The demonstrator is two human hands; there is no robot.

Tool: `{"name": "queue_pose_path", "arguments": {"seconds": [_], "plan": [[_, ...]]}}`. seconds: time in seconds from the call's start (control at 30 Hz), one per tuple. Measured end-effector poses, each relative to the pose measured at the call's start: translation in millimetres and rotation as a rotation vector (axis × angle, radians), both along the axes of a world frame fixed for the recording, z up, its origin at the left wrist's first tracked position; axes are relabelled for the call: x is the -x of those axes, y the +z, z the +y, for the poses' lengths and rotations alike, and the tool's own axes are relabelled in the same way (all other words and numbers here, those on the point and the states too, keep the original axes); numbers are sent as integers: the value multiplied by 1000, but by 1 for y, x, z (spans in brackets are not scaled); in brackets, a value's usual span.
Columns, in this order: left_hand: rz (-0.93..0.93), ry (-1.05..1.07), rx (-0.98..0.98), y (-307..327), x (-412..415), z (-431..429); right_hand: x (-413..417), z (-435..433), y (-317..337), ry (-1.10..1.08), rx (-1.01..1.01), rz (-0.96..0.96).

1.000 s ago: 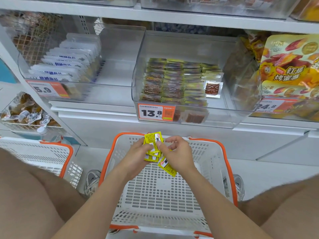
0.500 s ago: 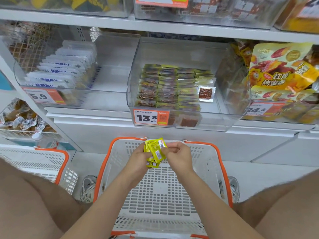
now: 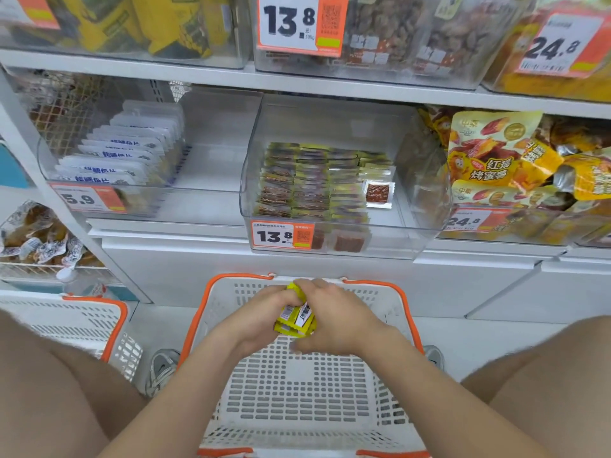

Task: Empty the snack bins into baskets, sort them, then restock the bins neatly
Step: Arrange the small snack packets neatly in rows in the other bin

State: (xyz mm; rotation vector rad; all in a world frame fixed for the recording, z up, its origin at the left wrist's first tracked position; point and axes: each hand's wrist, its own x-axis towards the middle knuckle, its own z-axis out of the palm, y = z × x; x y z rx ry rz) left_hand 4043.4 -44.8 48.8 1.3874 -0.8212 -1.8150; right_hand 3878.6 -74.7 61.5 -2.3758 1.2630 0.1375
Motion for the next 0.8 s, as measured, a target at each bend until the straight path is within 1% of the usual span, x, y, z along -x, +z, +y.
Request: {"name": "queue_pose_path", "arguments": {"seconds": [0.07, 0.13, 0.17, 0.23, 0.3, 0.37, 0.43, 0.5, 0.57, 0.6, 0.67, 0.7, 0.73, 0.77, 0.8], "plan": [[-47, -75, 2, 13, 3, 2, 3, -3, 12, -1, 73, 1], [-75, -109, 18, 29, 9, 3, 4, -1, 24, 6, 97, -26], [-76, -110, 27, 36, 12, 4, 6, 3, 30, 25, 119, -63], [-48, -105, 54, 53, 17, 5, 14, 14, 50, 39, 83, -153], [-3, -85, 79, 71, 18, 7, 26, 24, 75, -18, -37, -317], [50, -67, 144, 90, 18, 9, 37, 26, 99, -175, -158, -563], [128, -6, 257, 110, 24, 6, 45, 19, 108, -324, -226, -797], [150, 108, 341, 124, 36, 1, 44, 13, 112, -322, -244, -880], [63, 176, 402, 132, 47, -8, 39, 13, 110, -322, -220, -901], [-18, 175, 422, 135, 50, -12, 36, 13, 110, -357, -226, -930], [-154, 104, 495, 140, 50, -21, 34, 9, 117, -448, -310, -1017], [-222, 58, 535, 140, 49, -28, 37, 1, 120, -482, -312, -1031], [-341, 13, 577, 143, 49, -32, 41, -9, 123, -519, -259, -1005], [-512, -14, 637, 147, 50, -34, 46, -19, 130, -570, -199, -968], [-718, -41, 748, 150, 52, -35, 51, -30, 135, -639, -152, -924]]}}
